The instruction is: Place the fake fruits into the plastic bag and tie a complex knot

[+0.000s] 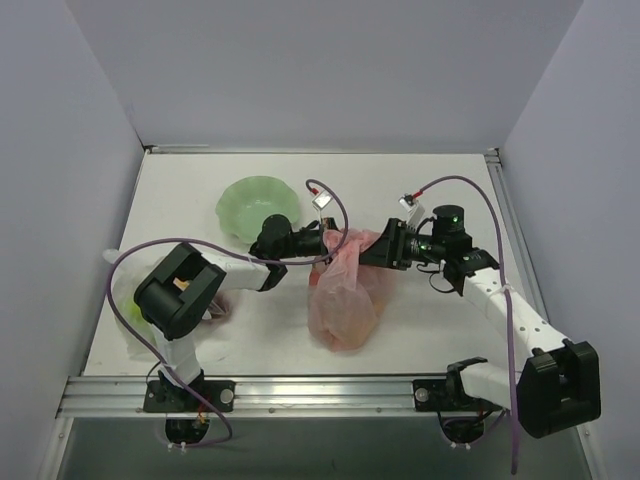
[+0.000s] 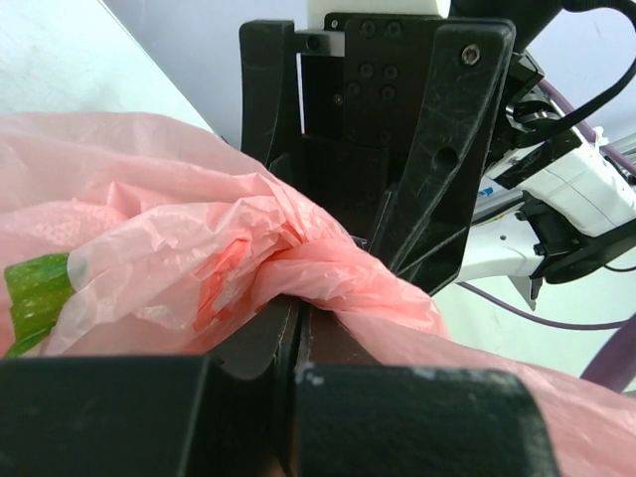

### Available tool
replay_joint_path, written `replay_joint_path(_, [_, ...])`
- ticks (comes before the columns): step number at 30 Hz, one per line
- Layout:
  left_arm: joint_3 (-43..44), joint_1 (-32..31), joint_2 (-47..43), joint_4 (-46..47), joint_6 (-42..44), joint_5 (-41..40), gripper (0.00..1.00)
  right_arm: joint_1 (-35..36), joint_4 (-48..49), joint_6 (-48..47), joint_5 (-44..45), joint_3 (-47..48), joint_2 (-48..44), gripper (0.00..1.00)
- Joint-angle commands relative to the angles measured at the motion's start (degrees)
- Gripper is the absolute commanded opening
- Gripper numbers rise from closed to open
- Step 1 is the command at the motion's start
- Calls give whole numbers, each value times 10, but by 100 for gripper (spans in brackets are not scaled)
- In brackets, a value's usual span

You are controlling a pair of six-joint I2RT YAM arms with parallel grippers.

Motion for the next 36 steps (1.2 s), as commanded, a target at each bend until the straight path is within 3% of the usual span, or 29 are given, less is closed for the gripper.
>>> replay_joint_path(1, [0, -8, -20, 69, -11, -1, 0, 6, 147, 83, 6, -10, 15, 48])
replay_joint_path(14, [16, -14, -8, 98, -10, 18, 0, 66, 323, 176, 24, 20, 64, 50])
replay_joint_path(20, [-33, -9, 5, 80, 47, 9, 0, 64, 350, 144, 31, -46, 66, 61])
replay_joint_path(21, [-36, -8, 9, 79, 58, 9, 0, 56, 340, 121, 10, -58, 59, 66])
replay_joint_path(25, [-36, -2, 14, 72, 61, 13, 1, 6, 191, 40, -53, -38, 33, 74])
replay_joint_path(33, [-28, -2, 10, 70, 54, 14, 1, -36, -70, -126, -110, 26, -37, 73])
replay_joint_path(35, [-28, -1, 7, 70, 53, 16, 0, -42, -105, -151, -119, 22, -49, 69])
replay_joint_path(36, [-28, -1, 6, 71, 51, 17, 0, -44, -118, -161, -121, 21, -57, 62])
